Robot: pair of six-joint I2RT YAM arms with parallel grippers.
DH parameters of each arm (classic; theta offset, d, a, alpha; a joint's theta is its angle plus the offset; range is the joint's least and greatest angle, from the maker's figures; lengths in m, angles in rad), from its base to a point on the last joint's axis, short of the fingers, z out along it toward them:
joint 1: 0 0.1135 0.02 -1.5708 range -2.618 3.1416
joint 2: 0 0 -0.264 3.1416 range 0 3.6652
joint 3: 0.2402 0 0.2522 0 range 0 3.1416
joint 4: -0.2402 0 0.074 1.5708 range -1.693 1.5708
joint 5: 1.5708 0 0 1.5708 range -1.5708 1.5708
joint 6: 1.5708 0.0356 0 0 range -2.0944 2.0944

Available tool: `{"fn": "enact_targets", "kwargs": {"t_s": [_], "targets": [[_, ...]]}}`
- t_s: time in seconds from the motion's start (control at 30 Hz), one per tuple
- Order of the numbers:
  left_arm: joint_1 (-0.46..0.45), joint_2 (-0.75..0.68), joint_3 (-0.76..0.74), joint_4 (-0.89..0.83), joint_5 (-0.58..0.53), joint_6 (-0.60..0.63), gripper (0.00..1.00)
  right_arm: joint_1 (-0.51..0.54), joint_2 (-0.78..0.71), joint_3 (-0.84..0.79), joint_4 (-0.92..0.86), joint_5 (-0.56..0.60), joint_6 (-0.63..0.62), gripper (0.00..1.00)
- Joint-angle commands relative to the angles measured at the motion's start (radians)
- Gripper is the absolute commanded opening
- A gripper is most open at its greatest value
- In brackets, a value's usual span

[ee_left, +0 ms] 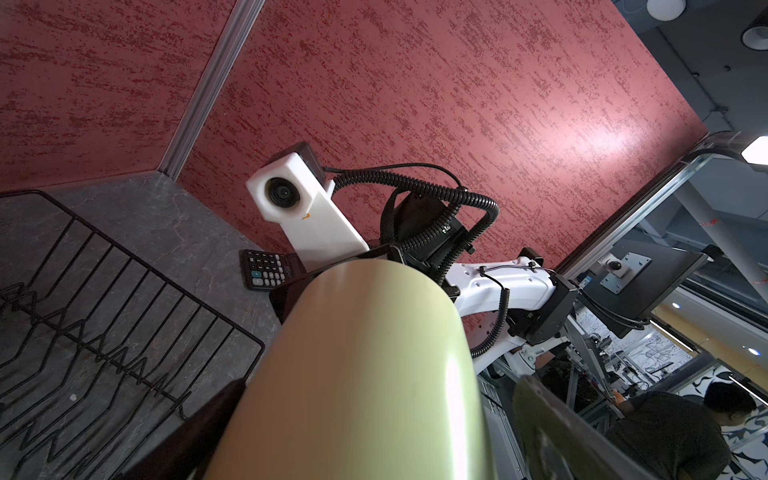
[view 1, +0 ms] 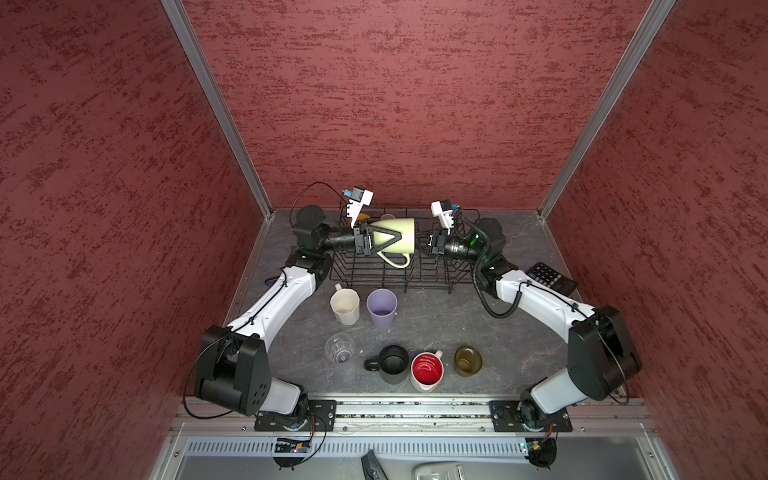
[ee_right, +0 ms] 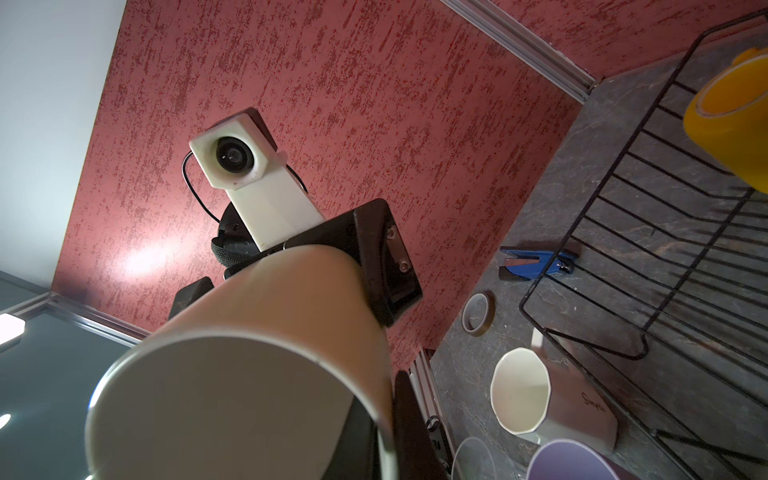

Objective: Load the cups into the dish rack
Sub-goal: 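Hold the pale green mug above the rack with both grippers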

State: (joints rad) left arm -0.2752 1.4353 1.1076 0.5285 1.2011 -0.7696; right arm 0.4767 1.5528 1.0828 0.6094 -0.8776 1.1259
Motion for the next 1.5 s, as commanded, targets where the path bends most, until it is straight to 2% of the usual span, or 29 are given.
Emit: {"fn": "enact_targets", "kwargs": {"t_s": [0.0, 0.57, 1.0, 1.23, 1.37, 1.47], "targets": [[-0.021, 0.012, 0.013, 0.044, 0.03, 0.013, 1.0, 0.011, -0.019, 0.034, 0.072, 0.034, 0.022, 0.0], [-0.021, 0.042, 0.006, 0.044, 0.019, 0.02, 1.0, 0.013, -0.05, 0.037, 0.053, 0.034, 0.015, 0.0], [-0.016, 0.021, -0.008, -0.042, -0.069, 0.127, 1.0, 0.014, -0.065, 0.037, 0.058, 0.03, 0.019, 0.0], [-0.022, 0.028, -0.011, -0.004, -0.055, 0.104, 1.0, 0.023, -0.053, 0.039, 0.064, 0.024, 0.02, 0.0], [-0.025, 0.03, -0.01, 0.022, -0.049, 0.088, 0.97, 0.033, -0.04, 0.039, 0.07, 0.023, 0.023, 0.0], [-0.026, 0.033, -0.004, 0.027, -0.036, 0.081, 0.91, 0.037, -0.034, 0.036, 0.071, 0.025, 0.021, 0.0]]}}
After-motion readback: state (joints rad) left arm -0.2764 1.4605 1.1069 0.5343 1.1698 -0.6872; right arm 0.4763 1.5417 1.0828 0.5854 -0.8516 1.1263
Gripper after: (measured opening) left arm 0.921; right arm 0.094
